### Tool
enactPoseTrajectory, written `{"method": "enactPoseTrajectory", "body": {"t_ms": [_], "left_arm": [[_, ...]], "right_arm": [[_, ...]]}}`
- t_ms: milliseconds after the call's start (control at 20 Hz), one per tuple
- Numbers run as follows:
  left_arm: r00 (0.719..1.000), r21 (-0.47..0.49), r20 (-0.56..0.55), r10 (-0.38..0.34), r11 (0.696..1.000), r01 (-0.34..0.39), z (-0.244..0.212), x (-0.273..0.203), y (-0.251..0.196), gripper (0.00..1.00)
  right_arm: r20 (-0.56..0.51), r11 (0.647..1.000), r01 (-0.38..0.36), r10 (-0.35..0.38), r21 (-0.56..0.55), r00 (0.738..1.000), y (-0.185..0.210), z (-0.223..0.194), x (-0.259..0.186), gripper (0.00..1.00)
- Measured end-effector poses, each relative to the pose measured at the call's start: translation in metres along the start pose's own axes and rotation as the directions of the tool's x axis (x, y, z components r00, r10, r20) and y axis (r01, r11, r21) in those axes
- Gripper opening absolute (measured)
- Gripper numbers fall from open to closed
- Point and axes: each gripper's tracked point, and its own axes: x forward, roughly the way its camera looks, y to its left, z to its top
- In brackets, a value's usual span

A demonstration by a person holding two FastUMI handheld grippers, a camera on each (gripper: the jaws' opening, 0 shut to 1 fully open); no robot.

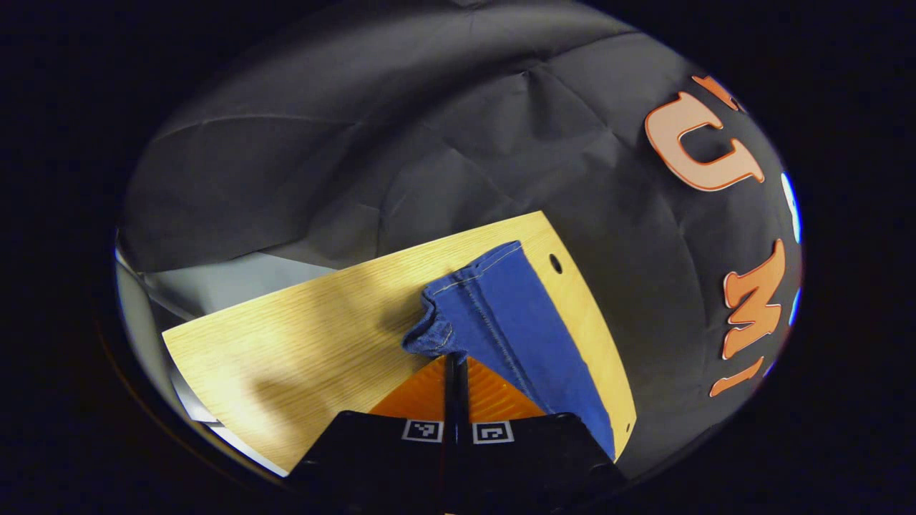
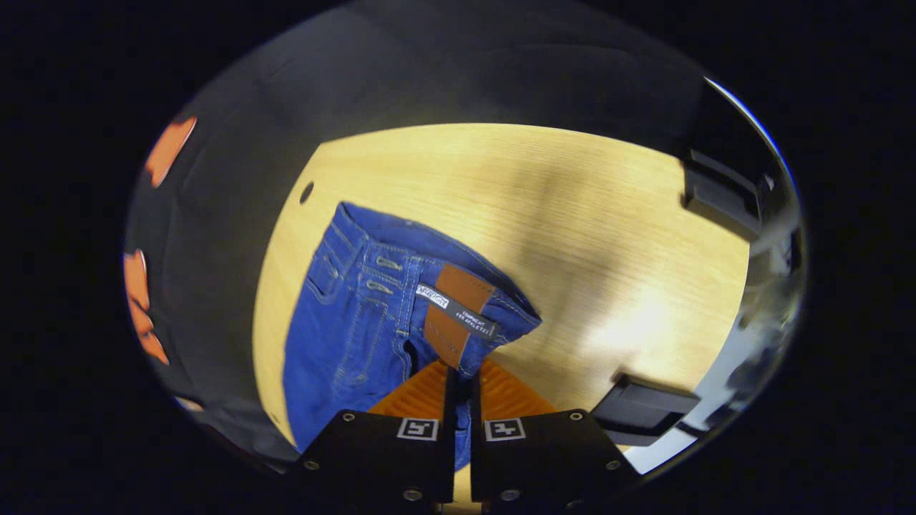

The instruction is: Grasp the waist and the cuffs of the jeans and fold them to make the two legs overlap; first hold the waist and fold one-third of the jeans toward the cuffs, then hold the cuffs and fold the remaining one-third in the same direction to finish folding.

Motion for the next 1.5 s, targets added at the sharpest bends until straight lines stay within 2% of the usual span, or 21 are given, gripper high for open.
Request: {"method": "enactPoseTrajectory", "body": {"t_ms": [50,200,350,500,650,800,1000,1150,1500], "left_arm": [[1.0,0.001,0.002,-0.02,1.0,0.02,0.002,0.0,-0.007,0.01],[0.998,0.012,-0.001,-0.06,0.998,0.06,0.012,-0.01,-0.018,0.01],[0.994,0.008,0.002,-0.109,0.994,0.109,0.022,-0.016,-0.03,0.01],[0.985,0.002,0.0,-0.17,0.985,0.17,0.037,-0.021,-0.049,0.01],[0.983,0.035,-0.033,-0.182,0.982,0.183,0.048,-0.014,-0.059,0.0],[0.983,0.005,-0.066,-0.169,0.985,0.17,0.058,-0.003,-0.066,0.01],[0.983,0.016,-0.094,-0.16,0.987,0.162,0.063,0.004,-0.072,0.01],[0.987,-0.008,-0.09,-0.134,0.991,0.133,0.067,0.021,-0.079,0.01],[0.994,0.131,-0.112,0.01,0.991,0.005,0.078,0.079,-0.109,0.01]], "right_arm": [[-0.001,0.999,-0.037,0.037,0.037,0.999,0.003,-0.001,-0.002,0.1],[0.046,0.995,-0.086,0.084,0.043,0.995,0.009,0.01,-0.025,0.09],[0.082,0.986,-0.148,0.142,0.072,0.986,0.034,0.016,-0.043,0.09],[0.114,0.98,-0.174,0.163,0.1,0.98,0.056,0.024,-0.055,0.09],[0.136,0.972,-0.2,0.183,0.126,0.974,0.081,0.029,-0.066,0.09],[0.148,0.972,-0.187,0.166,0.144,0.975,0.092,0.03,-0.074,0.09],[0.15,0.967,-0.177,0.15,0.183,0.977,0.101,0.033,-0.078,0.08],[0.119,0.969,-0.174,0.154,0.178,0.981,0.116,0.039,-0.065,0.09],[0.036,0.971,-0.167,0.163,0.169,0.986,0.163,0.059,-0.016,0.09]]}}
